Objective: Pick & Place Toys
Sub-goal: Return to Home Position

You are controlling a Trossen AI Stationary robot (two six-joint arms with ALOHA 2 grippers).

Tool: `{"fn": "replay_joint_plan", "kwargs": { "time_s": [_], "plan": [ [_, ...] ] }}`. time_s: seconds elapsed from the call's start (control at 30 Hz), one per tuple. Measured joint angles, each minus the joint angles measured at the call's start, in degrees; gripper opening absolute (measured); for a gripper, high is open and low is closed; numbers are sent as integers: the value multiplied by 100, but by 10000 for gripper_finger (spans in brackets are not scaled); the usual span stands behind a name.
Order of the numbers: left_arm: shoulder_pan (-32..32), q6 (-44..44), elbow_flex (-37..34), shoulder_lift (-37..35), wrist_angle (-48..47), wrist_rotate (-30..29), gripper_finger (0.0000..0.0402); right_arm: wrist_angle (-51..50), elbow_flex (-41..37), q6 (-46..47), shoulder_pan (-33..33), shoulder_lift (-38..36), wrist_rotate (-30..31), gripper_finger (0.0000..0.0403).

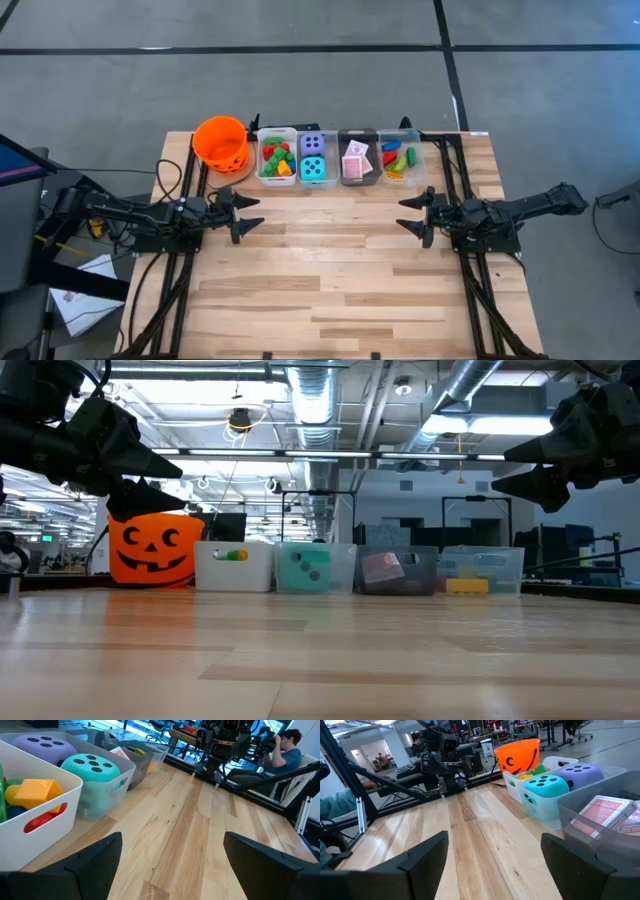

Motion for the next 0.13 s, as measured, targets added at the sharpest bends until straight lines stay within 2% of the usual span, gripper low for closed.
{"fn": "replay_joint_plan", "kwargs": {
  "time_s": [0.13],
  "plan": [
    [-1, 0, 0, 0, -1, 0, 342, 2, 0, 0, 0, 0, 0, 311]
  ]
}}
